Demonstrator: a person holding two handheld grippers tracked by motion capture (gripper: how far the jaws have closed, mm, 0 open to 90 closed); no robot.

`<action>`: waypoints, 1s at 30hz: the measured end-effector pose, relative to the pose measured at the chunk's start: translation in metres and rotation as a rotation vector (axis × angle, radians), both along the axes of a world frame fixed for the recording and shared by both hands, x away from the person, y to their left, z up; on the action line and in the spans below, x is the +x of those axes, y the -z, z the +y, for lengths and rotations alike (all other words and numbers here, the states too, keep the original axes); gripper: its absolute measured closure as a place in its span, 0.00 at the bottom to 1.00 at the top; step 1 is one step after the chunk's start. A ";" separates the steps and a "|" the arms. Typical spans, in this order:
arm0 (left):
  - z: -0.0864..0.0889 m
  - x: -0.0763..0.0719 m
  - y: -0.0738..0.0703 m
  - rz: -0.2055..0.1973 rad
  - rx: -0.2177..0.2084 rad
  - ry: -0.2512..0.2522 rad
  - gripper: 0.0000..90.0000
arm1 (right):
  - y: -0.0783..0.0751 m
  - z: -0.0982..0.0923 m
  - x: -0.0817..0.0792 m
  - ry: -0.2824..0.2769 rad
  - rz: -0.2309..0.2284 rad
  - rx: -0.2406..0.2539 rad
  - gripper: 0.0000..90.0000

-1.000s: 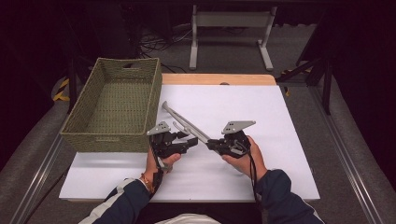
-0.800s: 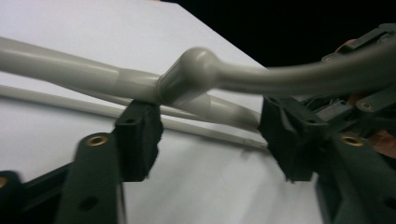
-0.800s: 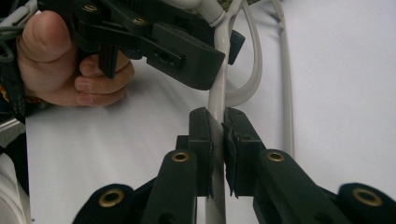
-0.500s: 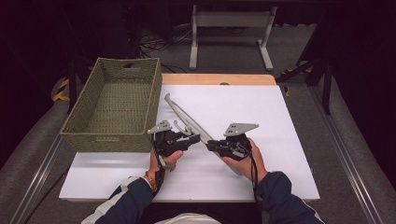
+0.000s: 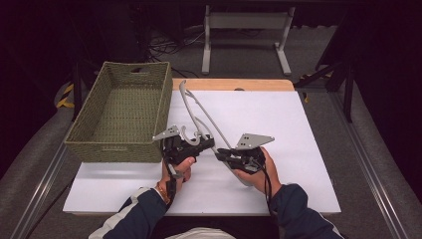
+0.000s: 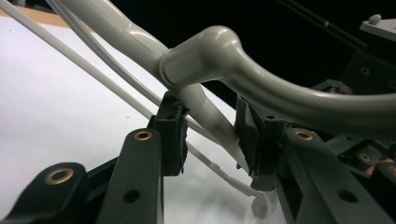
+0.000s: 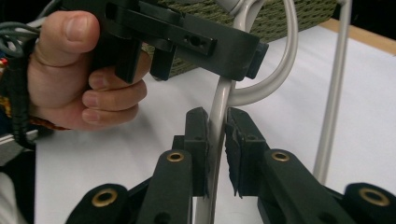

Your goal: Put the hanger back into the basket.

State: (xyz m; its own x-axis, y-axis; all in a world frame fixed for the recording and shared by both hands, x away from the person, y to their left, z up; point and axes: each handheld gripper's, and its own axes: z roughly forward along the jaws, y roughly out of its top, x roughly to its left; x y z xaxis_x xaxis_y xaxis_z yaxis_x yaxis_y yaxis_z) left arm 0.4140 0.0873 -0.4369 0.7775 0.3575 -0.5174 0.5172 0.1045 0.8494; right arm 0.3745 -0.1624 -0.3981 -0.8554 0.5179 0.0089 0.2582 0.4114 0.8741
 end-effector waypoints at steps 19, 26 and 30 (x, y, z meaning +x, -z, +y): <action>0.010 -0.014 -0.042 -0.172 0.050 -0.018 0.81 | 0.006 -0.002 -0.012 -0.028 -0.029 -0.038 0.71; 0.007 -0.021 -0.059 -0.255 0.112 0.002 0.83 | 0.009 -0.042 -0.017 0.048 -0.009 -0.030 0.63; 0.003 -0.023 -0.070 -0.305 0.135 0.009 0.88 | 0.006 -0.056 -0.017 0.074 -0.006 0.003 0.62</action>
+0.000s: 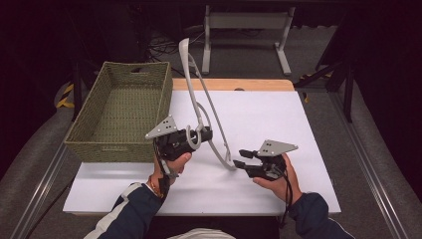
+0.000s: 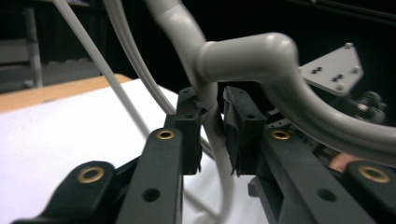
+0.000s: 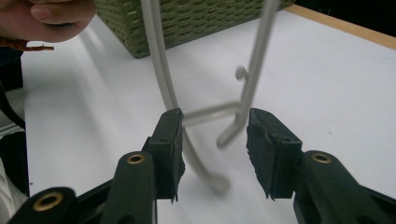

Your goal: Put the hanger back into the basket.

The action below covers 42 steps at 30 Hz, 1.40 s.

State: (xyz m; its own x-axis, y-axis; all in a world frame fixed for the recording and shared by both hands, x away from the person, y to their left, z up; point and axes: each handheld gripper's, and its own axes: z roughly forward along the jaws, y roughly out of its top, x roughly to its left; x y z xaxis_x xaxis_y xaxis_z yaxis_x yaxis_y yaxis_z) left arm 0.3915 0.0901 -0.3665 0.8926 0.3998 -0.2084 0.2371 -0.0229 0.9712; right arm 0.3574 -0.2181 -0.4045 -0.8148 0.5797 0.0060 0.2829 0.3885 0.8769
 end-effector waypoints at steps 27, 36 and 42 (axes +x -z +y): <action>0.008 -0.008 -0.037 -0.187 0.244 -0.101 0.92 | 0.000 -0.028 -0.001 0.101 -0.036 0.002 0.52; 0.007 -0.006 -0.057 -0.232 0.247 -0.124 0.92 | -0.001 -0.036 -0.004 0.129 -0.068 -0.004 0.46; 0.010 -0.007 -0.074 -0.266 0.254 -0.145 0.92 | -0.001 -0.033 -0.005 0.180 -0.123 -0.045 0.31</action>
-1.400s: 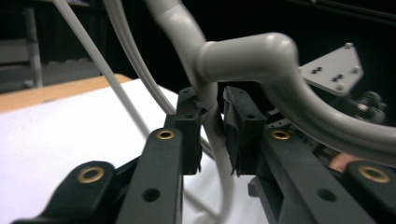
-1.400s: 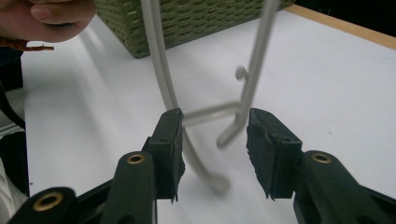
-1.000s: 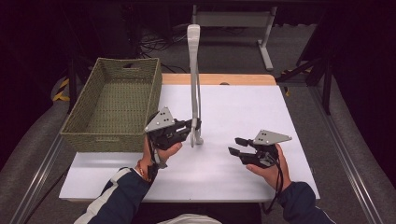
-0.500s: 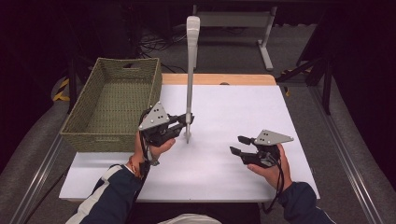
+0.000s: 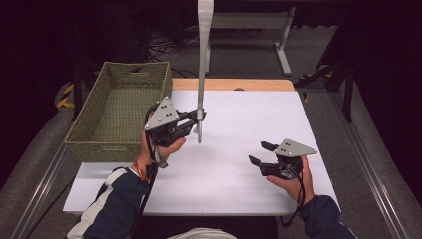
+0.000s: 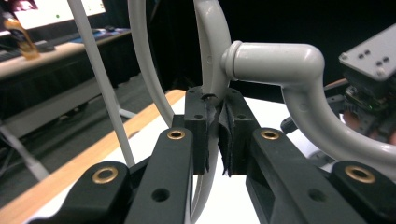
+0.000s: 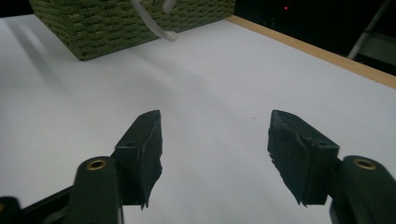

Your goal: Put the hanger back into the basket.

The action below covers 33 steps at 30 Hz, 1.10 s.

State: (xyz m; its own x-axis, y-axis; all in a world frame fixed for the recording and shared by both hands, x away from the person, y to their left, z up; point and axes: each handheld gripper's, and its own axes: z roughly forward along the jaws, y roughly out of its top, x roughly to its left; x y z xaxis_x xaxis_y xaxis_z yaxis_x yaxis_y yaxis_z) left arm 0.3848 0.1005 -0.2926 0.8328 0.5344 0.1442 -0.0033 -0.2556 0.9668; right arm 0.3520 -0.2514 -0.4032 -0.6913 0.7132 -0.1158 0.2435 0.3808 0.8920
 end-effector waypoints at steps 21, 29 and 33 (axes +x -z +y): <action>0.060 -0.009 -0.040 -0.110 -0.022 -0.150 0.92 | 0.006 0.008 -0.001 0.007 -0.029 -0.044 0.26; 0.083 0.000 -0.031 -0.092 0.009 -0.246 0.92 | 0.007 0.009 0.000 0.005 -0.025 -0.048 0.26; 0.090 0.005 -0.025 -0.080 0.023 -0.286 0.92 | 0.008 0.011 0.000 0.001 -0.020 -0.054 0.26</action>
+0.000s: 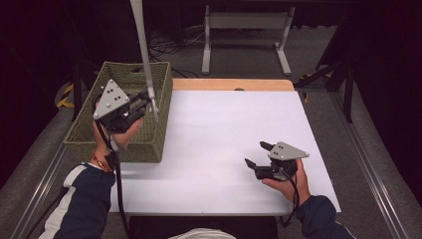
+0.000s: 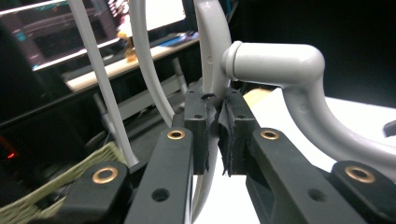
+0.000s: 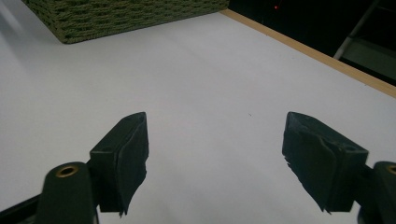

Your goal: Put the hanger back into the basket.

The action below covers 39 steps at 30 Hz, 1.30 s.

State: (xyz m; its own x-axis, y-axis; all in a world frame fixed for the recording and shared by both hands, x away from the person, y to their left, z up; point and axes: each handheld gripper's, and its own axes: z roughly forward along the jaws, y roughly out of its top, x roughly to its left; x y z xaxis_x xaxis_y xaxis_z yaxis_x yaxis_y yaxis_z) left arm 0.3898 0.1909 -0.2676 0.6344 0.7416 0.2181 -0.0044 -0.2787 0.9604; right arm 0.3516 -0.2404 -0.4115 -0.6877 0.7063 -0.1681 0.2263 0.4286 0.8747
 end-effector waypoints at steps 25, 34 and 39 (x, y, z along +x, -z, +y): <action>0.056 0.028 0.039 0.156 0.166 -0.207 0.92 | 0.003 0.004 0.001 -0.019 0.015 -0.015 0.27; 0.067 0.044 0.058 0.249 0.246 -0.241 0.92 | 0.005 0.005 0.001 -0.028 0.022 -0.021 0.26; 0.071 0.050 0.065 0.276 0.263 -0.264 0.92 | 0.004 0.005 0.001 -0.028 0.021 -0.023 0.26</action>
